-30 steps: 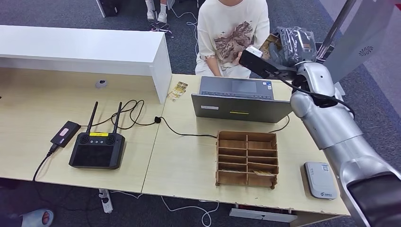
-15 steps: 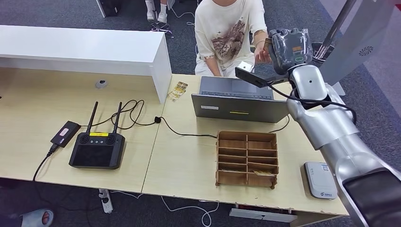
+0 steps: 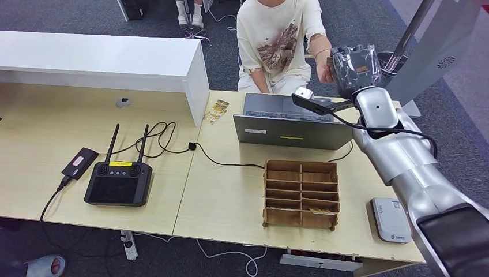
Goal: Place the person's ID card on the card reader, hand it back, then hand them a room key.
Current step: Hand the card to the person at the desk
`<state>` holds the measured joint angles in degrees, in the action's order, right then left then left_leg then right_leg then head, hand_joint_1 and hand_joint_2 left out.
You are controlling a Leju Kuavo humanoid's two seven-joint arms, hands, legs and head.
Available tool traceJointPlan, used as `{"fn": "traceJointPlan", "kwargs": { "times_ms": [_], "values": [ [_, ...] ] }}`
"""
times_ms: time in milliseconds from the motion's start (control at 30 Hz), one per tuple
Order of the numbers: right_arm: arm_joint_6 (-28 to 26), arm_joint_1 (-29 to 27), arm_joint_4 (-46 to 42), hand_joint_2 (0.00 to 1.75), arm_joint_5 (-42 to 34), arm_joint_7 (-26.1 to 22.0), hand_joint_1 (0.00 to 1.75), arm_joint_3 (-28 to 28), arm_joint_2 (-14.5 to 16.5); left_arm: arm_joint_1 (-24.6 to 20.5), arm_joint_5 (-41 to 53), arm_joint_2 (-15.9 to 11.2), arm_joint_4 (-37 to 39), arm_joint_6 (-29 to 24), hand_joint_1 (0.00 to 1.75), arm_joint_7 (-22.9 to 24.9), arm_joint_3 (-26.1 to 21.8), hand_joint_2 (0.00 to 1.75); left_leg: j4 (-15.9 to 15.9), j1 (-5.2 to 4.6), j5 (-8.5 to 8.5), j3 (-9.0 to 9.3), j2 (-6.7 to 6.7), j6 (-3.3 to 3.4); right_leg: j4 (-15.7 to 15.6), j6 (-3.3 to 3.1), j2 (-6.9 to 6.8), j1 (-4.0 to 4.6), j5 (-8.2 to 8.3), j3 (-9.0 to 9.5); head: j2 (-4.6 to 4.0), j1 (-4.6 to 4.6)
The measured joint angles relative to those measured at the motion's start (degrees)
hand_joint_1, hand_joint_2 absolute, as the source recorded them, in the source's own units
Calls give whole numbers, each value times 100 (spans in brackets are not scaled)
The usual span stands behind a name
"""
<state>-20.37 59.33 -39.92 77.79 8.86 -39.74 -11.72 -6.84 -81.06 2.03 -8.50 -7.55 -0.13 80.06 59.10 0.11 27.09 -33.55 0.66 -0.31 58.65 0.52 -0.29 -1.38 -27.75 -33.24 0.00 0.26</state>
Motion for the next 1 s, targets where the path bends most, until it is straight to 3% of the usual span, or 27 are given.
{"fn": "traceJointPlan", "kwargs": {
  "times_ms": [100,133,1000],
  "values": [
    [-56,0,59,175,32,-11,23,0,0,0,-8,0,0,-1,0,-5,0,0,0,0,0,0,0,0,0,0,0,0,0,0,0,0],
    [-70,-1,76,175,33,-10,2,1,0,0,-10,0,0,-1,0,-6,0,0,0,0,0,0,0,0,0,0,0,0,0,0,0,0],
    [-295,-87,141,175,-13,8,0,280,0,1,-25,-2,0,43,0,-57,0,0,0,0,0,0,-1,0,0,0,3,0,0,-2,0,0]
  ]
}}
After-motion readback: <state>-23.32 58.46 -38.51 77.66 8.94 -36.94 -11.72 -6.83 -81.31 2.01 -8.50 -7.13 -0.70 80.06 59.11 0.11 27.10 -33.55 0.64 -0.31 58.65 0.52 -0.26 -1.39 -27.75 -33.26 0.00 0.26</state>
